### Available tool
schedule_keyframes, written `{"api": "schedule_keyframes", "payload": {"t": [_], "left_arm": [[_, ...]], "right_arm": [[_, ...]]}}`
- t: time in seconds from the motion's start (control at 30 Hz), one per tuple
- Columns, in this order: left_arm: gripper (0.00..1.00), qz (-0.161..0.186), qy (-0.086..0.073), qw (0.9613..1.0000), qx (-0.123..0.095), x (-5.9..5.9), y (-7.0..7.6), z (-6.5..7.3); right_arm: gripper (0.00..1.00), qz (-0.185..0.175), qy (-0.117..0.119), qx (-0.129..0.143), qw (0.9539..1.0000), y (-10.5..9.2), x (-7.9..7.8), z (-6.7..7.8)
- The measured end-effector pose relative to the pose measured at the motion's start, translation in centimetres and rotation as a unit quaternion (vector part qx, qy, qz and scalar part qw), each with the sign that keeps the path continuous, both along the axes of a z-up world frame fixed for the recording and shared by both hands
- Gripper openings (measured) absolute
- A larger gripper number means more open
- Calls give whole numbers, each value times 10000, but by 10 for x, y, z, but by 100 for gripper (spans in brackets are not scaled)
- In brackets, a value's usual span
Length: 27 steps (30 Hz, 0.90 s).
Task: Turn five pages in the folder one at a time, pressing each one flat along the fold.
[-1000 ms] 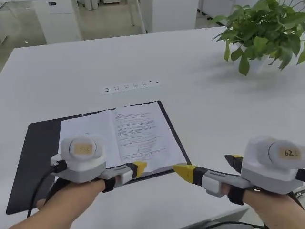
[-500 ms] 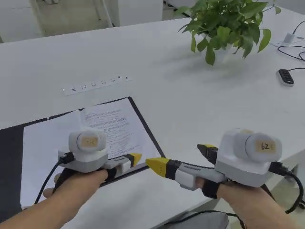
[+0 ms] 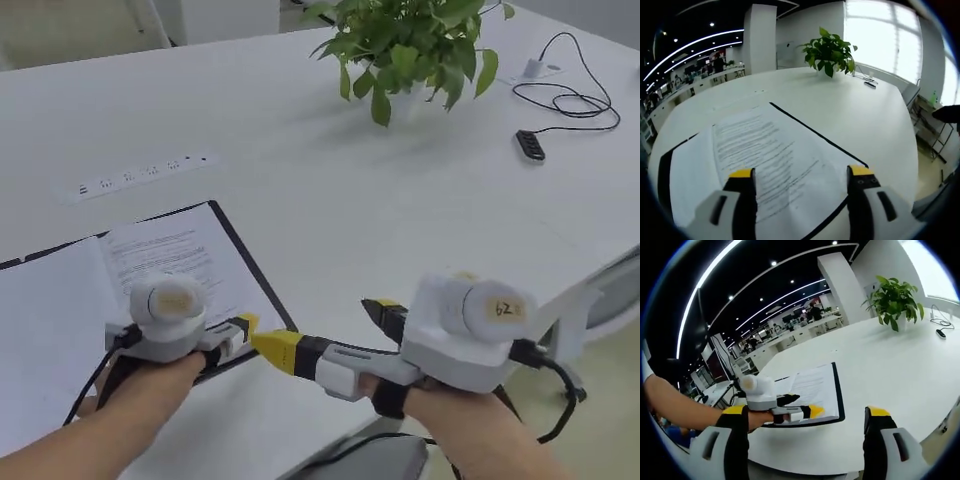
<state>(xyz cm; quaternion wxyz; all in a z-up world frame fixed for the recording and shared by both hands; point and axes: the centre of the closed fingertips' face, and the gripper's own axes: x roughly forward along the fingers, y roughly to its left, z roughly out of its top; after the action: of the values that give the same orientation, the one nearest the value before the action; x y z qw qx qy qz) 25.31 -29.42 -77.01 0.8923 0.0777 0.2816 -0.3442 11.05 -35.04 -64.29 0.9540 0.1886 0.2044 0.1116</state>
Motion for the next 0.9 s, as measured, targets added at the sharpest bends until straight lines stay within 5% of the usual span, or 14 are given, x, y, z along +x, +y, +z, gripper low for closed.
{"api": "schedule_keyframes", "payload": {"t": [0.07,0.1,0.47,0.9], "left_arm": [[73,35,55,9997,243,-2,4,-11],[72,44,-75,9995,290,-1,5,-12],[62,191,-589,9980,-145,1,13,-11],[40,289,-672,9968,-330,3,23,-11]], "right_arm": [[95,-50,27,30,10000,-2,-1,-2],[95,-60,48,51,10000,-3,-1,-3],[93,-133,128,98,9998,-7,-3,-9],[91,-41,273,103,9996,-1,-3,-18]]}}
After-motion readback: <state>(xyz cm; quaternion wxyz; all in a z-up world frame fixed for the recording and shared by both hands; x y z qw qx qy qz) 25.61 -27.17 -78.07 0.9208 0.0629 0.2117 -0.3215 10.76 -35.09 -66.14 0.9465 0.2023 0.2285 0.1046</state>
